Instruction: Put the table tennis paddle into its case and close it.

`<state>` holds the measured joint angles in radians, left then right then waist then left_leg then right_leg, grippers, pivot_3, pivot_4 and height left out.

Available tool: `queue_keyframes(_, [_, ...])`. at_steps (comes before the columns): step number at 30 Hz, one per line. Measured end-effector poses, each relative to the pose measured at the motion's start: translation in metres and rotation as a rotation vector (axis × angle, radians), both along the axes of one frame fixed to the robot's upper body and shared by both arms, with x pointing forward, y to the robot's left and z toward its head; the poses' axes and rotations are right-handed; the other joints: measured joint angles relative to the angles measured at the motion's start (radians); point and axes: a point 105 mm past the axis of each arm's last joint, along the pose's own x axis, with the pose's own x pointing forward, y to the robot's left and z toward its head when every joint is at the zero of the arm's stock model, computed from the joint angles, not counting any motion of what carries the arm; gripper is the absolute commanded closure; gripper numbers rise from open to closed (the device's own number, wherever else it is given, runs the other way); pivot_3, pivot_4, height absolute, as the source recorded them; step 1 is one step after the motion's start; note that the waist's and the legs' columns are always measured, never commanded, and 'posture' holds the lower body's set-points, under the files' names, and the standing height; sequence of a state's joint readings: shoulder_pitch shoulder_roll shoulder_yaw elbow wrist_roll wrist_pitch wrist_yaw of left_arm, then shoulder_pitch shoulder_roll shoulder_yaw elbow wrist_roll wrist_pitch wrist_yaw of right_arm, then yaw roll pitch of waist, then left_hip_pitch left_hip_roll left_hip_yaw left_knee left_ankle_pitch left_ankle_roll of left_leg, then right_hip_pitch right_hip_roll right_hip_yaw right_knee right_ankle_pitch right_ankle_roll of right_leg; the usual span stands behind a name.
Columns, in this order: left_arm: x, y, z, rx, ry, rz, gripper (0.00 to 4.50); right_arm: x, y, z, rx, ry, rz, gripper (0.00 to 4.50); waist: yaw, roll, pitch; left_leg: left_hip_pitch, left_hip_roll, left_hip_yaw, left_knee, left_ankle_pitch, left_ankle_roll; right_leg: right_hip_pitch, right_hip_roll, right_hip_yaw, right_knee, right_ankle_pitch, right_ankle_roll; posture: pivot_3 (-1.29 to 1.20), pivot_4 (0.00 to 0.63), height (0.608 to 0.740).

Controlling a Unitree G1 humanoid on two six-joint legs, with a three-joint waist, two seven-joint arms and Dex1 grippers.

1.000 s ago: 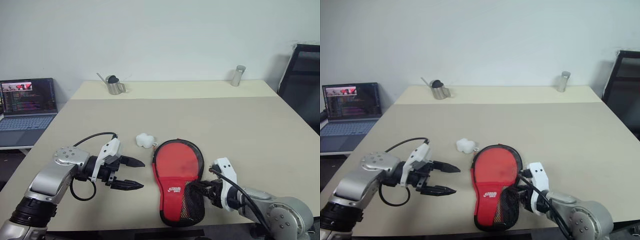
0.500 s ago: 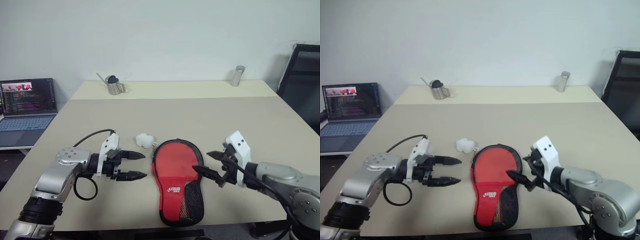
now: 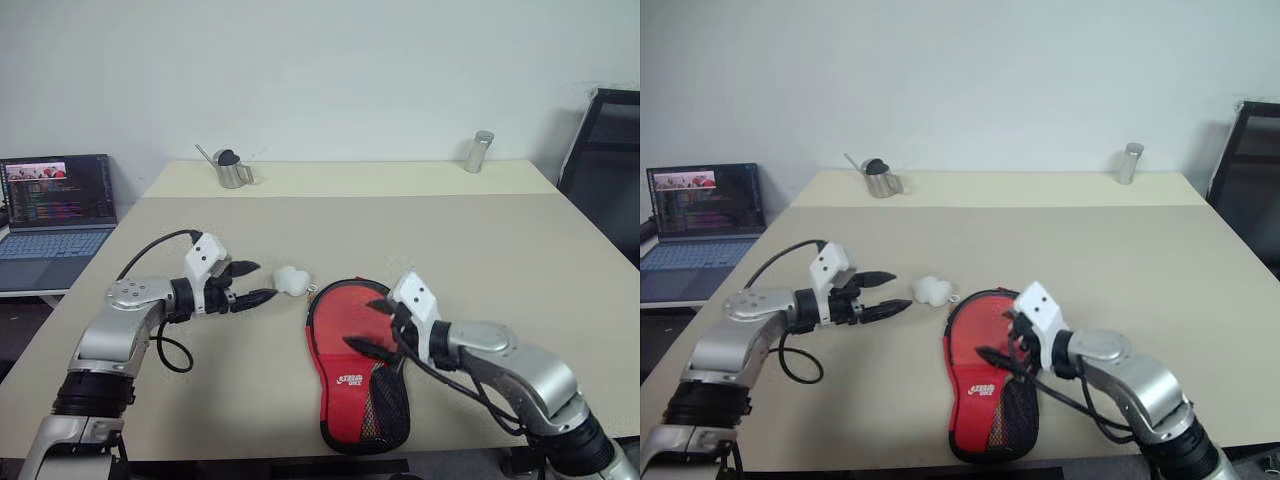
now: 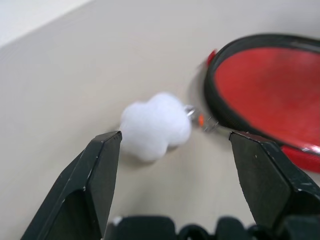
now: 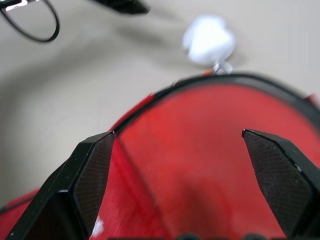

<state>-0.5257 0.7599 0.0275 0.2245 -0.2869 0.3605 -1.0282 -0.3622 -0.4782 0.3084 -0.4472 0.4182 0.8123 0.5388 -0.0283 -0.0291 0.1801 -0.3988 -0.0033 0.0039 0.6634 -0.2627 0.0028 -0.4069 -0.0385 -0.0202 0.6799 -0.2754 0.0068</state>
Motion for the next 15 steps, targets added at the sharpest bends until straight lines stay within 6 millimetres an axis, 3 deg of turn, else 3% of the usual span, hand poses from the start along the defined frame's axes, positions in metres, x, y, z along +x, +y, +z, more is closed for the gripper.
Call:
queue_keyframes(2, [0.005, 0.003, -0.001, 0.006, 0.019, 0.028, 0.76, 0.002, 0.001, -0.006, -0.017, -0.001, -0.002, 0.02, 0.000, 0.000, 0.000, 0.000, 0.000, 0.000, 0.001, 0.000, 0.000, 0.000, 0.000, 0.000, 0.001, 0.000, 0.000, 0.00, 0.150, 0.740])
queue_keyframes(5, [0.011, 0.001, 0.000, 0.014, 0.029, 0.034, 0.01, 0.005, 0.003, -0.009, -0.017, -0.008, -0.014, 0.00, 0.001, 0.000, 0.000, 0.000, 0.000, 0.000, 0.001, 0.000, 0.000, 0.000, 0.000, 0.000, 0.001, 0.000, 0.000, 0.00, 0.150, 0.740])
queue_keyframes(11, [0.043, -0.008, -0.007, 0.026, 0.046, 0.091, 0.01, 0.010, 0.009, -0.009, -0.008, -0.024, -0.040, 0.00, 0.005, -0.001, 0.000, 0.000, -0.001, -0.001, 0.001, 0.000, 0.000, 0.000, 0.000, -0.001, 0.001, 0.000, 0.000, 0.00, 0.150, 0.740])
queue_keyframes(15, [0.053, -0.015, -0.020, 0.059, 0.105, 0.068, 0.01, 0.010, 0.014, -0.009, 0.000, -0.030, -0.039, 0.00, 0.003, -0.001, 0.000, 0.000, -0.001, -0.001, 0.001, 0.000, 0.000, 0.000, 0.000, -0.001, 0.000, 0.000, 0.000, 0.00, 0.150, 0.740])
